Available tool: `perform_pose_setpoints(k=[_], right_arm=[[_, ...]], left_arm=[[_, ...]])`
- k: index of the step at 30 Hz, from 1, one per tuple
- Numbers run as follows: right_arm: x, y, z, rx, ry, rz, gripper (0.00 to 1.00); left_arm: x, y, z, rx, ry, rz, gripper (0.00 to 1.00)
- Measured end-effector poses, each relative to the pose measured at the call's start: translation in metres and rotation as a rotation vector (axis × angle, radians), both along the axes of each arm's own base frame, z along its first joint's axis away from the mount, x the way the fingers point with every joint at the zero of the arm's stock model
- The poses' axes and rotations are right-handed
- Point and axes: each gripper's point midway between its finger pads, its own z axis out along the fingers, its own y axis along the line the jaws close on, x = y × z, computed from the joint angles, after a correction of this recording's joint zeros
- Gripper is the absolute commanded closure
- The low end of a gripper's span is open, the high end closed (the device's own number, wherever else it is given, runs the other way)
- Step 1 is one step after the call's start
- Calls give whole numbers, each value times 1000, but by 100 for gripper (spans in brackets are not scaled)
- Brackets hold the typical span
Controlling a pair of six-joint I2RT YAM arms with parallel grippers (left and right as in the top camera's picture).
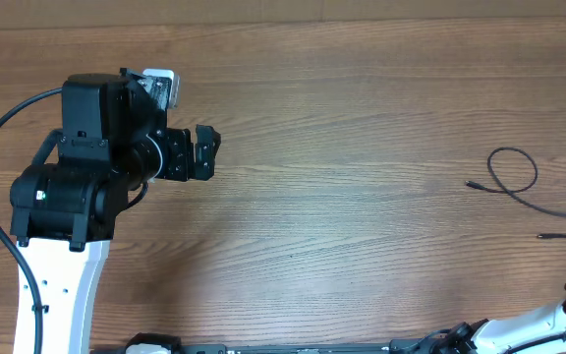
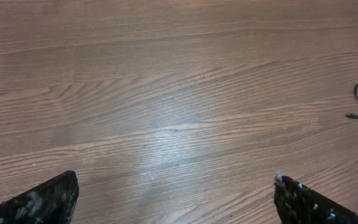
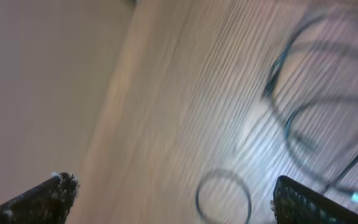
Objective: Untangle cables
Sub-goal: 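Release the black cable at the right edge and raise the right gripper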
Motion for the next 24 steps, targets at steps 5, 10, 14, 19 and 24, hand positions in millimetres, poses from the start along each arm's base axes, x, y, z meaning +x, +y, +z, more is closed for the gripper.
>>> perform_pose_setpoints(k=[5, 10, 14, 19, 24], right_arm=[[19, 80, -15, 61, 77, 300, 0], [37, 166, -23, 76, 133, 600, 0], [45, 224, -26, 70, 164, 785, 0], [51, 281, -33, 0, 238, 944, 0], [55, 328, -41, -141, 320, 1065, 0]], left_arm=[[0, 0, 0, 0, 0, 0, 0], [0, 0, 0, 0, 0, 0, 0], [0, 0, 0, 0, 0, 0, 0], [1, 0, -1, 0, 2, 0, 1], [2, 0, -2, 1, 7, 0, 0]])
